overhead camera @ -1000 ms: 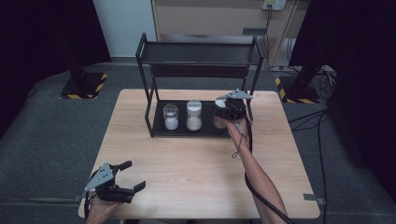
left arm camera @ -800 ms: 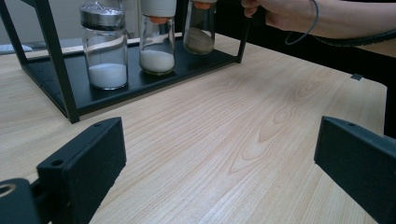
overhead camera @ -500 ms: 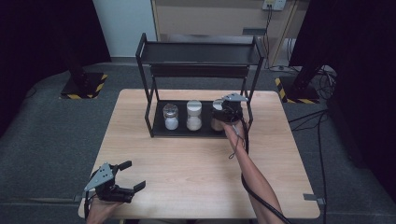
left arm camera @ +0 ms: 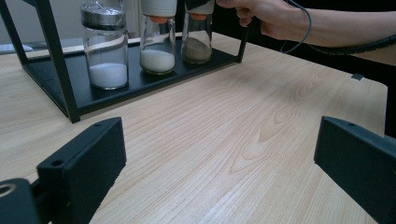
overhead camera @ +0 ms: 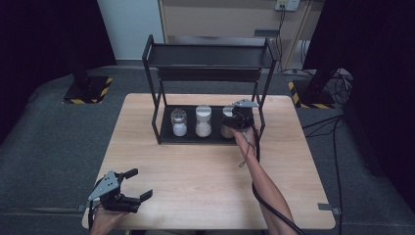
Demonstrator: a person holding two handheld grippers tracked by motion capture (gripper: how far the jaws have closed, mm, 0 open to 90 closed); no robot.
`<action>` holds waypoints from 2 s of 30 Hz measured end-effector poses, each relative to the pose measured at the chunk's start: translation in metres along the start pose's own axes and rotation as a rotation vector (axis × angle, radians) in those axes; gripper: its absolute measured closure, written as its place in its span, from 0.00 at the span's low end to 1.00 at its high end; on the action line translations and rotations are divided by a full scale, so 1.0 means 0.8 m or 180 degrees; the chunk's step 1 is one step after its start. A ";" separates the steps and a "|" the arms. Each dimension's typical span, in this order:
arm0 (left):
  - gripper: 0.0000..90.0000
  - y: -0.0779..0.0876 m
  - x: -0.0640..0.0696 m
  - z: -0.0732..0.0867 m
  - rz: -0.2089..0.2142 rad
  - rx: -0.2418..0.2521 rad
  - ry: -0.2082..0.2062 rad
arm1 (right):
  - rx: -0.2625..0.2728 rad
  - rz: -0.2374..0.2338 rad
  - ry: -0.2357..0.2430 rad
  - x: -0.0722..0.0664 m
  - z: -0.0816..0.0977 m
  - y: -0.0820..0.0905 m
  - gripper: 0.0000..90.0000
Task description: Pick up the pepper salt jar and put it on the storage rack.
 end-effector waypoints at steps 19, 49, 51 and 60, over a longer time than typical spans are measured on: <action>0.01 0.000 0.001 -0.001 0.0000 -0.0007 -0.0021 | 0.0121 -0.0033 0.0008 0.006 0.005 0.011 0.27; 0.01 -0.003 -0.003 0.000 0.0018 0.0008 0.0057 | 0.0413 -0.0506 0.0550 0.000 -0.005 0.123 0.12; 0.01 -0.003 -0.003 0.000 0.0018 0.0012 0.0048 | 0.0436 -0.0544 0.0582 0.000 0.002 0.131 0.12; 0.01 -0.003 -0.002 0.000 0.0017 0.0004 0.0037 | 0.0533 -0.0689 0.0703 -0.002 0.035 0.166 0.12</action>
Point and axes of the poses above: each handheld gripper's, and its own axes: y roughly backward along the jaws, z roughly out of its underside, x roughly to its right, the point moved 3 cm from there along -y, roughly forward along the jaws, and after that the axes turned 15 degrees about -x, right-handed, at the moved point
